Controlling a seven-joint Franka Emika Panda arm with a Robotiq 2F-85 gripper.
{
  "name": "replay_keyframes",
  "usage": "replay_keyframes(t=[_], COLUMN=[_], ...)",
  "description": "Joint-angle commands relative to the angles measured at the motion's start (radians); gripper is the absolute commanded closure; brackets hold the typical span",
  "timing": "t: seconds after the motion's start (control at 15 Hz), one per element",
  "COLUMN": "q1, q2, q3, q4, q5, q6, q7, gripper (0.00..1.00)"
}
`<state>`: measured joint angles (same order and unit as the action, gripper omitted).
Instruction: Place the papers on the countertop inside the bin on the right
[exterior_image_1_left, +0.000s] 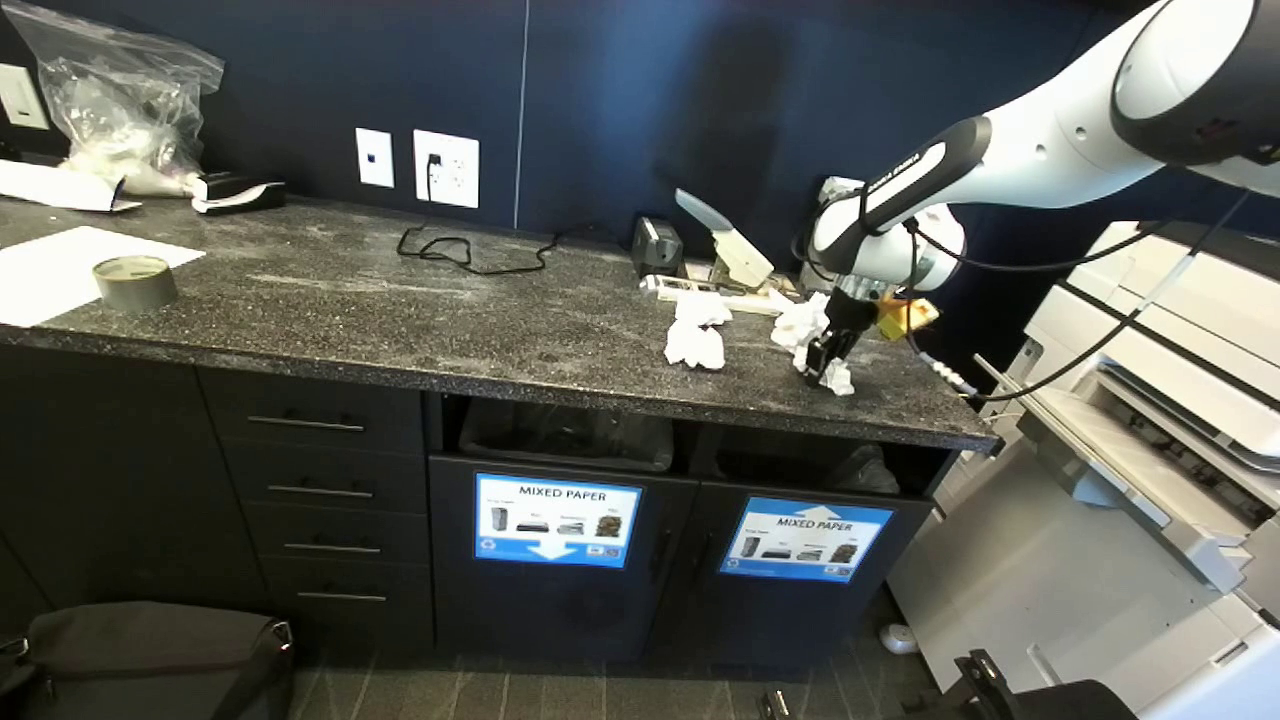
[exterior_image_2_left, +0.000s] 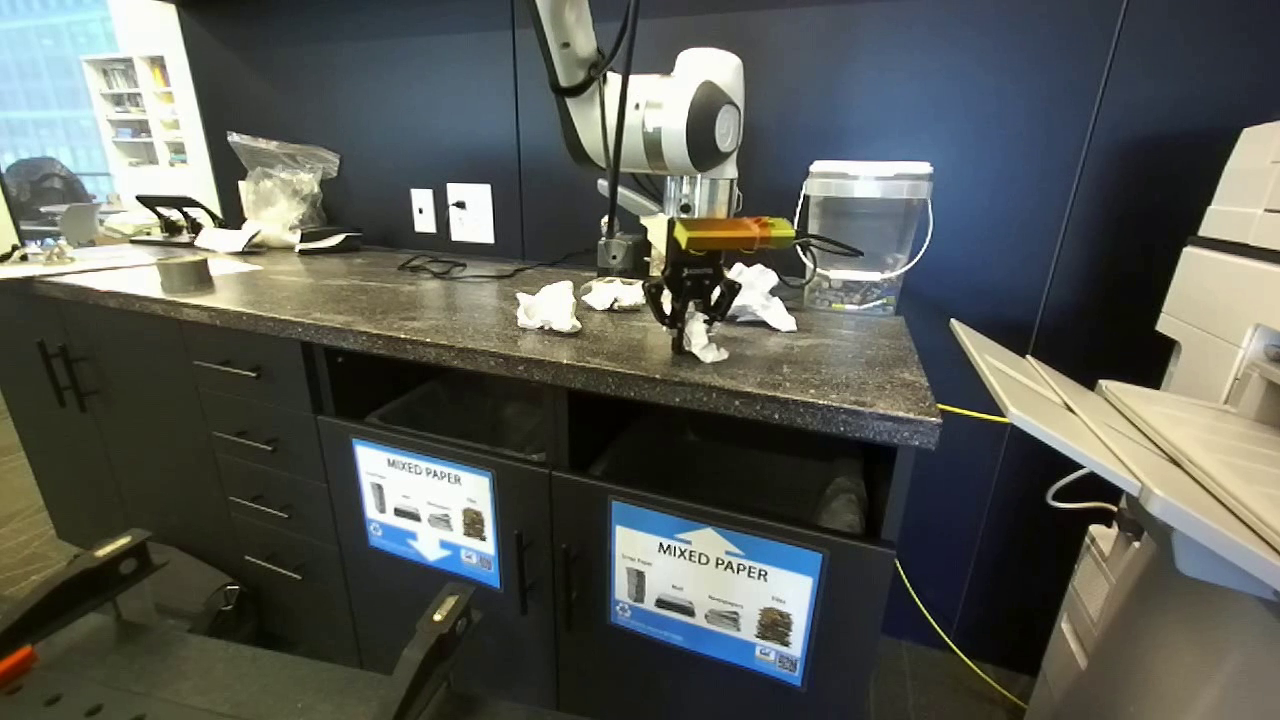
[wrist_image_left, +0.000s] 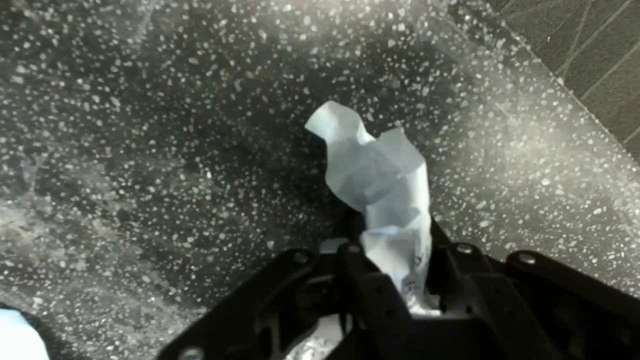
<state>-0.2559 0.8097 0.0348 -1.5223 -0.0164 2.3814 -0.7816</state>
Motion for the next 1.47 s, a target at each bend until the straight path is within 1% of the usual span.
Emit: replay_keyframes(t=[0.0, 0.13, 0.2, 0.4, 0.67, 0.93, 1.07, 1.4], q1=[0.012, 0.009, 0.006, 0.005, -0.015, -0.039, -0.051, -0.054], q2=[0.016, 0.011, 0.007, -0.007, -0.045, -0.110, -0.147, -0.219], q3=[-0.011, -0.008, -0.006, -0.009, -0.004, -0.007, -0.008, -0.021], q4=[0.025, 0.017, 0.011, -0.013, -0.083, -0.201, -0.272, -0.428], q5=[-0.030, -0.032, -0.031, -0.038, -0.025, -0.010, -0.003, 0.005], q6=[-0.017, -0.020, -0.023, -0.030, -0.006, 0.066, 0.119, 0.249], q7=[0.012, 0.006, 0.002, -0.003, -0.014, -0.002, 0.011, 0.098], gripper=[0.92, 0.91, 0.88, 0.88, 0.88, 0.89, 0.89, 0.89])
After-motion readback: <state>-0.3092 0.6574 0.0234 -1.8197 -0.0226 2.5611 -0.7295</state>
